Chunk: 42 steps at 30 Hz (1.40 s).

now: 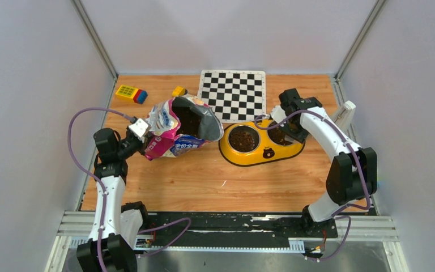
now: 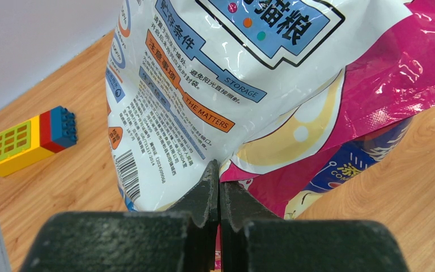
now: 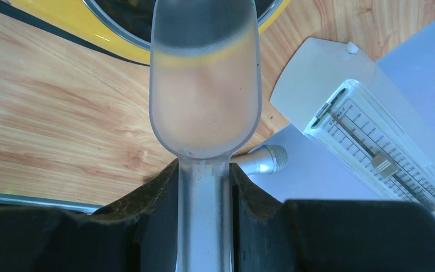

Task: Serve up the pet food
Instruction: Pour the pet food into the pet food bowl.

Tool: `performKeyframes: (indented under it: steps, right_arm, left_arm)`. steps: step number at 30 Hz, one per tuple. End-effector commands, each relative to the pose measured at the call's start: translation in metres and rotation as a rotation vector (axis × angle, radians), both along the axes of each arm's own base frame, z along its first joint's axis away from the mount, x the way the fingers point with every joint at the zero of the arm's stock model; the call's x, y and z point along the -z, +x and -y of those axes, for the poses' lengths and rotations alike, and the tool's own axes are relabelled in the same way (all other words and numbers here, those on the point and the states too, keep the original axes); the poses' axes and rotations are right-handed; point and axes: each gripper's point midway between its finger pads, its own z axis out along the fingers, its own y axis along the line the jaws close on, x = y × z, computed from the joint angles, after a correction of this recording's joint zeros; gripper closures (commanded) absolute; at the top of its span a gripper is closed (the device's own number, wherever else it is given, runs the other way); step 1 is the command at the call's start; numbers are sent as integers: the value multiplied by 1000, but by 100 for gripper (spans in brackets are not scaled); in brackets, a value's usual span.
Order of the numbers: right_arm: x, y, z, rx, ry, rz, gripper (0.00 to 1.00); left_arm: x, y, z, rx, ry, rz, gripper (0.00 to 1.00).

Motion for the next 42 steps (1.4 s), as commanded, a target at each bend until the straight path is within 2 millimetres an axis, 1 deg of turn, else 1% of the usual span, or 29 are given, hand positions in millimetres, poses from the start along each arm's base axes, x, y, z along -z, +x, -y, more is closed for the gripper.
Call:
performKeyframes:
  steps: [1, 6, 9, 13, 19, 20, 22, 25, 28, 30, 32, 35, 38, 40, 42]
  right_arm:
    - [-24, 11, 3, -16, -87, 68, 100]
    - [-31, 15, 2, -61, -148, 103, 100]
    - [-34, 21, 8, -99, -221, 143, 100]
    - [-39, 21, 3, -103, -179, 170, 100]
    - [-47, 15, -9, -127, -80, 178, 100]
    - [-49, 17, -8, -131, -91, 186, 100]
    - [-48, 22, 0, -147, -169, 190, 100]
    - [-43, 22, 5, -267, -266, 191, 100]
    - [-54, 35, 6, -401, -377, 273, 100]
    - [-62, 38, -2, -472, -398, 316, 100]
    - [-68, 38, -9, -514, -393, 345, 100]
    - [-75, 41, -13, -510, -381, 374, 100]
    - [-72, 40, -12, -495, -369, 375, 100]
    - [-70, 37, -14, -457, -321, 375, 100]
    - [-59, 19, -20, -405, -176, 279, 100]
  left_arm:
    - [1, -5, 1, 8, -11, -20, 100]
    - [1, -5, 1, 8, -12, -20, 100]
    - [1, -5, 1, 8, -13, -20, 100]
    - [1, -5, 1, 8, -12, -20, 100]
    - [1, -6, 1, 9, -15, -20, 100]
    - [1, -5, 1, 8, -16, -21, 100]
    - [1, -5, 1, 9, -18, -20, 100]
    - [0, -5, 0, 5, -17, -20, 100]
    - [1, -5, 0, 5, -17, -20, 100]
    - [1, -5, 0, 5, -17, -21, 100]
    - [1, -5, 0, 6, -17, -20, 100]
    - [1, -5, 0, 6, -17, -19, 100]
    - [0, -5, 0, 6, -18, -20, 100]
    - [0, -5, 0, 6, -18, -21, 100]
    - [0, -5, 0, 6, -18, -21, 100]
